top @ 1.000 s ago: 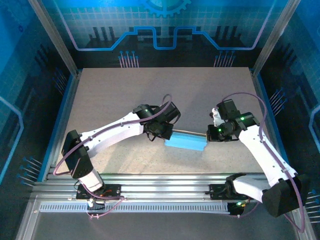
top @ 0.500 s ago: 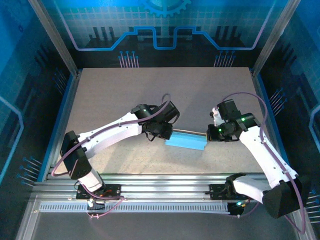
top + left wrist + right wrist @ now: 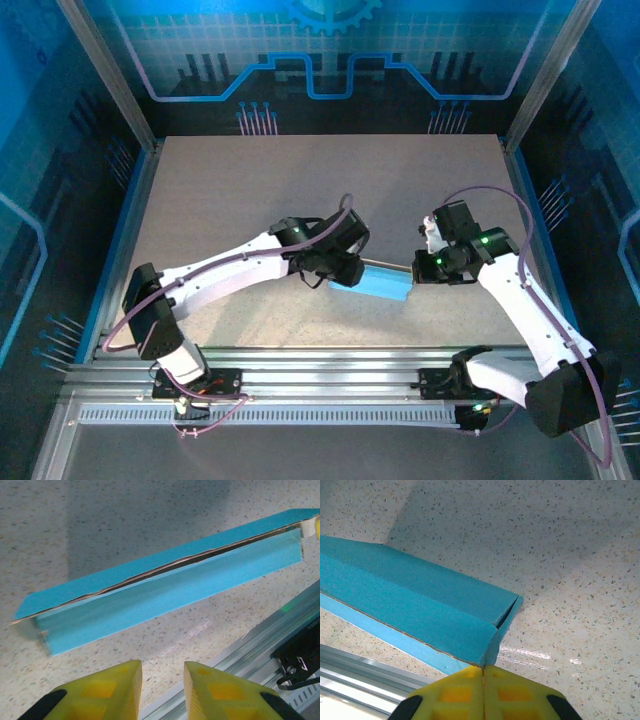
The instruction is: Fold the paper box
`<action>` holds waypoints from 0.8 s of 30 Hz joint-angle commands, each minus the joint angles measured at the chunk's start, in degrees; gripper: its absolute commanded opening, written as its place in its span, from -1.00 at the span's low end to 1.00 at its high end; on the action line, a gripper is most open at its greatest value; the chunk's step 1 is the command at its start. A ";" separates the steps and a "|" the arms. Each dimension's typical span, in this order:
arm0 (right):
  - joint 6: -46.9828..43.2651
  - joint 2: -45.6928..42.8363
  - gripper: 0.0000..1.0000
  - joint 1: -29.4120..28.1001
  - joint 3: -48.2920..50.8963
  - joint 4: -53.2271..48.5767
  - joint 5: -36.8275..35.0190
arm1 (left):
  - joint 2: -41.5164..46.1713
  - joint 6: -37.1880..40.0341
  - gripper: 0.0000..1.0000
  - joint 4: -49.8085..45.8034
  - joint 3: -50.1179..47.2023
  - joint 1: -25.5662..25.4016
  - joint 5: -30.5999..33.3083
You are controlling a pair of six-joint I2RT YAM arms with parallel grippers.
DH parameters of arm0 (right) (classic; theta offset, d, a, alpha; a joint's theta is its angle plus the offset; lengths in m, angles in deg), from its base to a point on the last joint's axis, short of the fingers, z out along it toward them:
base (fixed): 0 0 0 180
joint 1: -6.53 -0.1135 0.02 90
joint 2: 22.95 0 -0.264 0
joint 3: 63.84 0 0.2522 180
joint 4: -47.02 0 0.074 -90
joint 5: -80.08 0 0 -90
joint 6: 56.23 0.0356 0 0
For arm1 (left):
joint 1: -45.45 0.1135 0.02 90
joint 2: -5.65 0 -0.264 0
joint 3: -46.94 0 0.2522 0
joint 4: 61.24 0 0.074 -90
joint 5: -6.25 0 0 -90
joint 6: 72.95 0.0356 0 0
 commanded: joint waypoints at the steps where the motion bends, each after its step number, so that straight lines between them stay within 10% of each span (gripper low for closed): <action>1: 0.44 -0.76 -0.82 -0.84 0.38 -0.04 0.25 | -1.69 1.02 -0.41 4.57 -0.38 -0.39 -0.97; 24: 0.77 -0.31 -0.83 -0.80 0.79 1.10 1.12 | -4.42 -2.27 -0.40 13.41 -3.71 -1.69 0.03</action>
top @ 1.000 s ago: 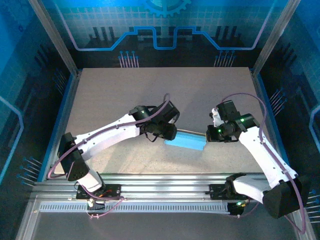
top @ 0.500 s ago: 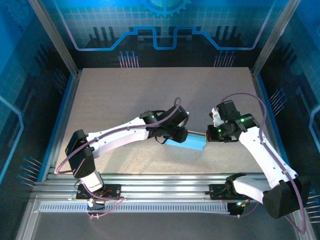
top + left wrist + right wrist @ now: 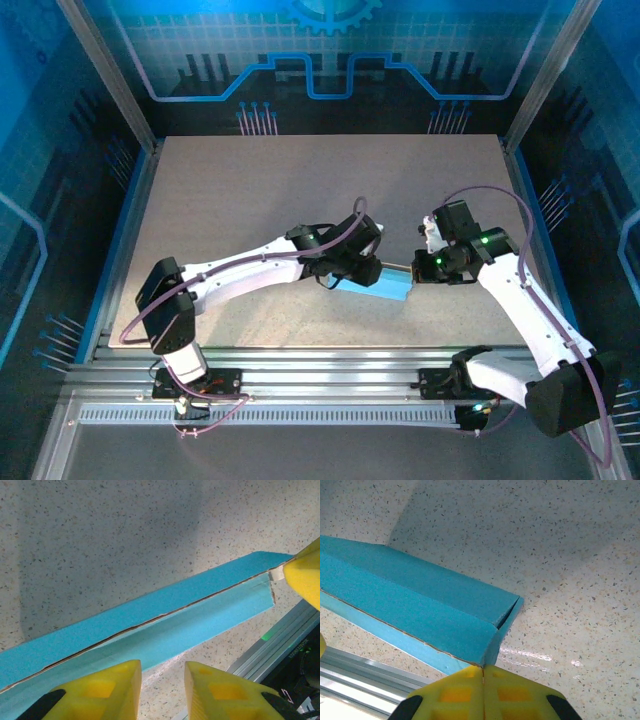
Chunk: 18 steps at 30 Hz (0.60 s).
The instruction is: Fold the paper box
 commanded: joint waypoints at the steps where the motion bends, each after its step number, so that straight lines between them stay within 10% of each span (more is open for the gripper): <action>1: 0.88 -0.31 -0.83 -0.74 0.78 0.74 1.03 | -0.97 -1.82 -0.40 0.30 -1.01 -0.96 1.39; 18: 1.18 -1.72 -0.83 -0.80 0.53 -0.21 2.79 | -3.02 -5.65 -0.43 0.80 -3.76 -2.04 6.22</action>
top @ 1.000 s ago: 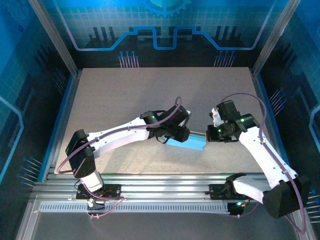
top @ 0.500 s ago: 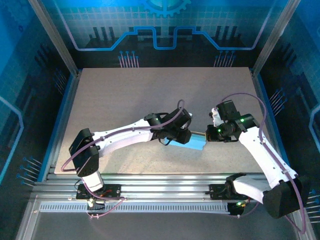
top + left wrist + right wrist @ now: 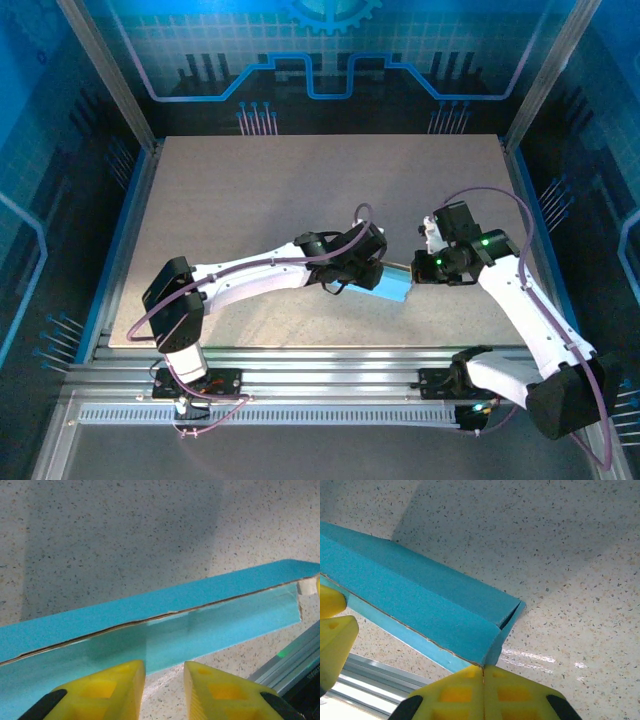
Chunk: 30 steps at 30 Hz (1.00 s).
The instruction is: Fold the paper box
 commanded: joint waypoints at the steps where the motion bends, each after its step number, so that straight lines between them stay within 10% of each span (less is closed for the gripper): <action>1: 0.75 -0.93 -0.83 -0.72 -0.37 -1.08 2.25 | -1.55 -1.36 -0.42 -1.86 -2.33 -0.34 0.58; 30: 0.05 -0.69 -0.84 2.67 -0.40 -2.80 6.67 | -2.17 -1.57 -0.49 -0.64 -3.09 -0.34 0.41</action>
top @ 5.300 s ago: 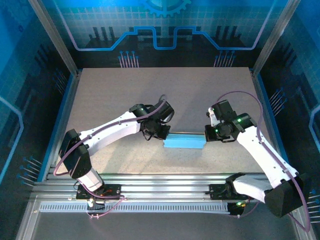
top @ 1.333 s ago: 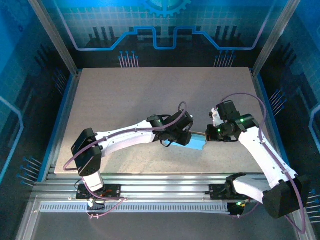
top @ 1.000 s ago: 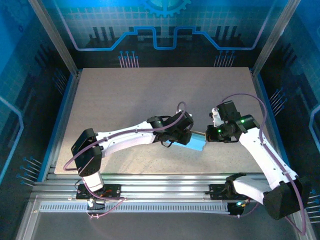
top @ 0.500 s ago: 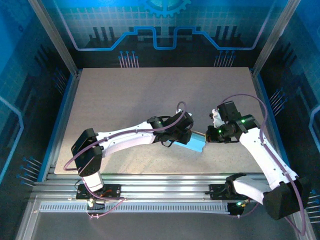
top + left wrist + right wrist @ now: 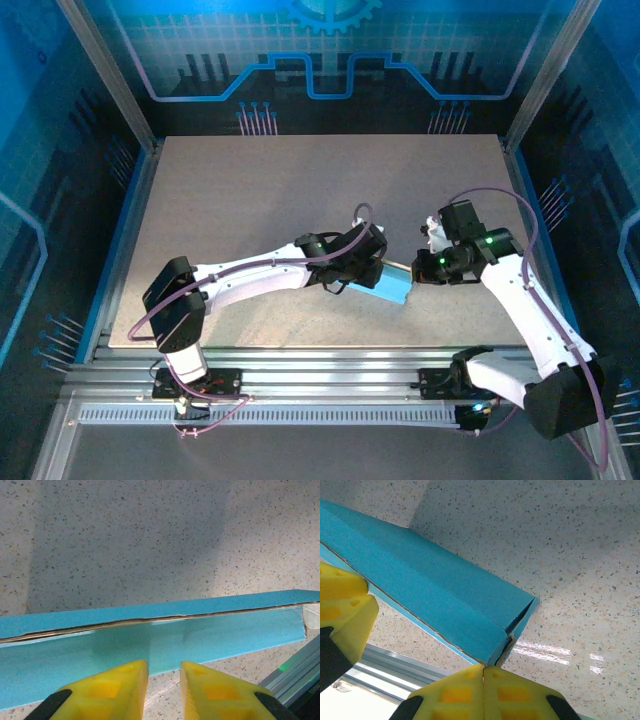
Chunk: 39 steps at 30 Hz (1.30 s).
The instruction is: Fold the paper box
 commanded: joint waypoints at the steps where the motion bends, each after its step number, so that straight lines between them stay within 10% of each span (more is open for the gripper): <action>1: -0.24 -0.86 -0.84 0.62 0.78 -0.79 1.96 | -2.04 -1.39 -0.49 -2.69 -2.40 -0.34 -0.69; 25: 0.82 -0.89 -0.83 -2.56 2.27 -1.21 -3.31 | 9.94 2.03 -0.42 -2.08 -4.62 1.86 -2.68; 39: 1.06 -0.79 -0.83 -3.64 2.09 -0.92 -3.86 | 20.05 18.88 -0.13 -4.32 -11.41 13.82 -12.07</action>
